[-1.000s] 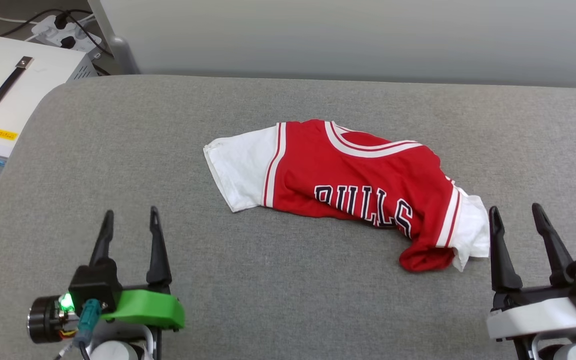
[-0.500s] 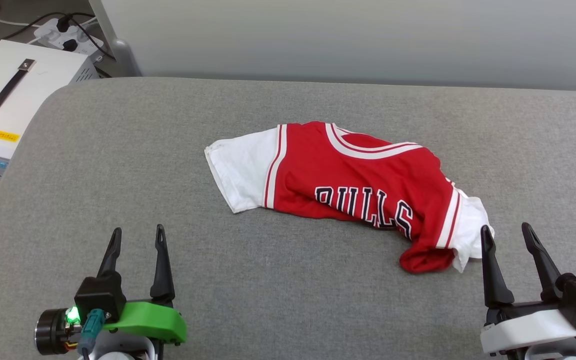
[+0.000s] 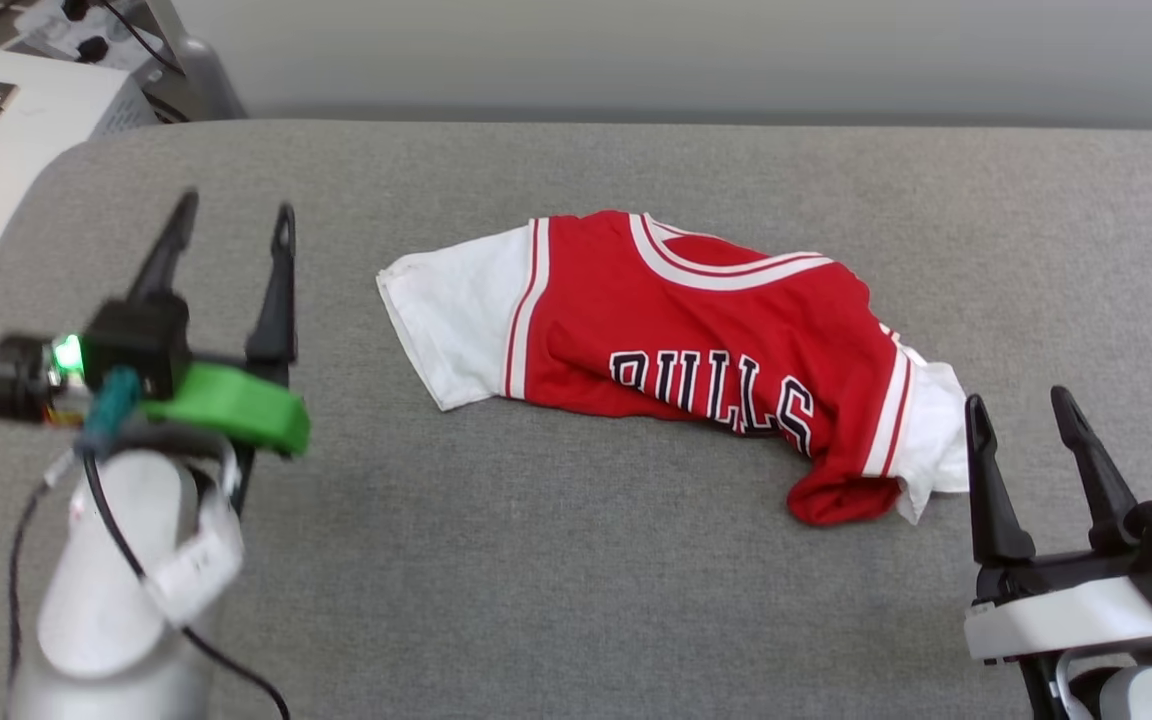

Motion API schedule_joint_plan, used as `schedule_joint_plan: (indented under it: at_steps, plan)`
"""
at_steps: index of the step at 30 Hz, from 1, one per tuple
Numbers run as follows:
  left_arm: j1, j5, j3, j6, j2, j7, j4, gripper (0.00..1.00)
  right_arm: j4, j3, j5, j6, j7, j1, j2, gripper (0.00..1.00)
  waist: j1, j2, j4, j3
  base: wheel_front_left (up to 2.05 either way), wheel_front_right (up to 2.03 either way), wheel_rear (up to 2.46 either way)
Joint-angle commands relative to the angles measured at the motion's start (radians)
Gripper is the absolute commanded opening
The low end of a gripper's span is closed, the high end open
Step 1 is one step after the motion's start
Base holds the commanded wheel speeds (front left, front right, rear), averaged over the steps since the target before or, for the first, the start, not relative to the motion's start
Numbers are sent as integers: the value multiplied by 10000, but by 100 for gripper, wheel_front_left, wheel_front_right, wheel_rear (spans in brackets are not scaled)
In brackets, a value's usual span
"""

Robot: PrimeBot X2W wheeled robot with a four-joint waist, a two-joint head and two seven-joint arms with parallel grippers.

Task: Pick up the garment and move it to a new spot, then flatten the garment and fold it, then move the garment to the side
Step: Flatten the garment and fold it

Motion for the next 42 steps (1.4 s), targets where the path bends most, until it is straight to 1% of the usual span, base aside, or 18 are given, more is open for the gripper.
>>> schedule_joint_plan:
  at_steps: [1,3,6,8,10,12,14,16,18,20,22,26,29,33,34,35,38,42]
  plan:
    - [-718,-47,-179,-119,266,250,357,100,-97,3,-84,-9,-61,-234,-46,100,0,0,-271,414,0,0,0]
    - [-1635,-184,-569,-201,575,811,688,100,-195,-15,-100,-9,-61,-359,-56,100,0,0,-368,639,0,0,0]
    - [-2826,-618,-1302,-242,1017,2188,1088,100,-341,-33,-122,-9,-61,-534,-65,100,0,0,-507,1020,0,0,0]
    - [-3587,-1217,-2104,-247,1433,3380,1375,100,-409,-21,-140,-9,-61,-666,-74,100,0,0,-606,1299,0,0,0]
    - [-4315,-2134,-2982,-249,1849,4770,1624,100,-465,-19,-156,-9,-61,-813,-80,100,0,0,-702,1574,0,0,0]
    - [-4826,-2917,-3632,-250,2188,5856,1726,100,-502,-13,-161,-9,-61,-937,-78,100,0,0,-792,1805,0,0,0]
    - [-5280,-3944,-4442,-250,2557,7188,1814,100,-519,12,-169,-9,-61,-1081,-72,100,0,0,-900,2034,0,0,0]
    - [-5547,-4790,-5140,-251,2875,8278,1823,100,-516,43,-173,-9,-61,-1214,-71,100,0,0,-1006,2214,0,0,0]
    - [-5722,-5586,-5628,-251,3121,9092,1842,100,-518,45,-168,-9,-61,-1338,-62,100,0,0,-1112,2371,0,0,0]
    - [-5842,-6187,-6042,-251,3341,9640,1877,100,-529,41,-164,-9,-61,-1431,-45,100,0,0,-1201,2504,0,0,0]
    - [-5937,-6524,-6376,-252,3543,9946,1990,100,-535,30,-152,-9,-61,-1513,-36,100,0,0,-1271,2645,0,0,0]
    - [-5875,-7084,-6998,-252,3761,10454,2394,100,-558,43,-146,-9,-61,-1682,-18,100,0,0,-1399,2927,0,0,0]
    - [-5731,-7351,-7435,-252,3806,10680,2708,100,-561,12,-146,-9,-61,-1765,-3,100,0,0,-1440,3045,0,0,0]
    - [-5519,-7623,-7966,-252,3823,10717,3051,100,-538,15,-162,-9,-61,-1804,14,100,0,0,-1460,3112,0,0,0]
    - [-5486,-7703,-8100,-252,3825,10683,3092,72,-530,14,-172,-9,-61,-1806,16,100,0,0,-1451,3104,0,0,0]
    - [-5477,-7747,-8201,-252,3831,10619,3096,0,-524,10,-184,-9,-61,-1806,17,100,0,0,-1437,3085,0,0,0]
    - [-5524,-7875,-8461,-252,3929,10134,2980,0,-517,-61,-230,-9,-61,-1772,3,100,0,0,-1317,2953,0,0,0]
    - [-5577,-8140,-8443,-253,4168,9291,3022,0,-461,-216,-290,-9,-61,-1605,-57,100,0,0,-1044,2547,0,0,0]
